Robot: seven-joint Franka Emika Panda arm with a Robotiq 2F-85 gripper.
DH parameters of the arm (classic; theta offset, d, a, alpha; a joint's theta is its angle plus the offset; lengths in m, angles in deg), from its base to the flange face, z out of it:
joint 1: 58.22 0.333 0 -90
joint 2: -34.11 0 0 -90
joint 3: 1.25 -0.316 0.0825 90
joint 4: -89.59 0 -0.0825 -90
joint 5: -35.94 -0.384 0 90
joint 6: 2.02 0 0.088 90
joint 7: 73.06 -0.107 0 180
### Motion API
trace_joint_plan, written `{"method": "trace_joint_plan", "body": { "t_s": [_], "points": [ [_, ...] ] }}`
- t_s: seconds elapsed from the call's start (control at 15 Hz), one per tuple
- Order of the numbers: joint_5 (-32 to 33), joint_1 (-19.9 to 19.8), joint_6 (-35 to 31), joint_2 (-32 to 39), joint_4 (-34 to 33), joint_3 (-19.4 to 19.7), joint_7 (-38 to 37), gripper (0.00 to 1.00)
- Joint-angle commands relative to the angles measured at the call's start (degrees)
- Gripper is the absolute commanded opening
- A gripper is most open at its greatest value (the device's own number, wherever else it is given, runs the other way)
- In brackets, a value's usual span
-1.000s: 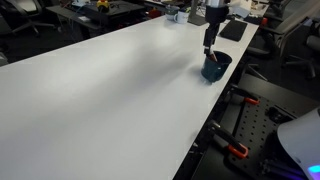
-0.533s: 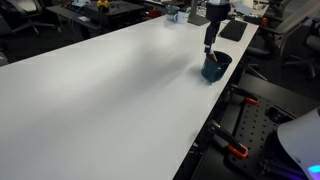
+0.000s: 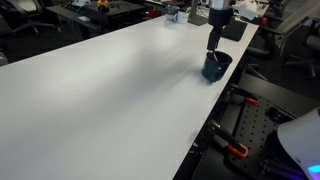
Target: Move the sharpie to the table
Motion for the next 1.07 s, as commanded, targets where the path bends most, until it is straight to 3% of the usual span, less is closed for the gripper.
{"method": "trace_joint_plan", "body": {
  "t_s": [0.0,0.53,1.0],
  "points": [
    [1.22,0.44,0.48,-1.45,1.3,0.53,-0.43,0.67],
    [2.79,0.58,0.95,-1.53,0.52,0.62,-1.38,0.07],
    [4.56,1.09,1.86,-2.04,0.06,0.43,-3.58,0.05]
  ]
}}
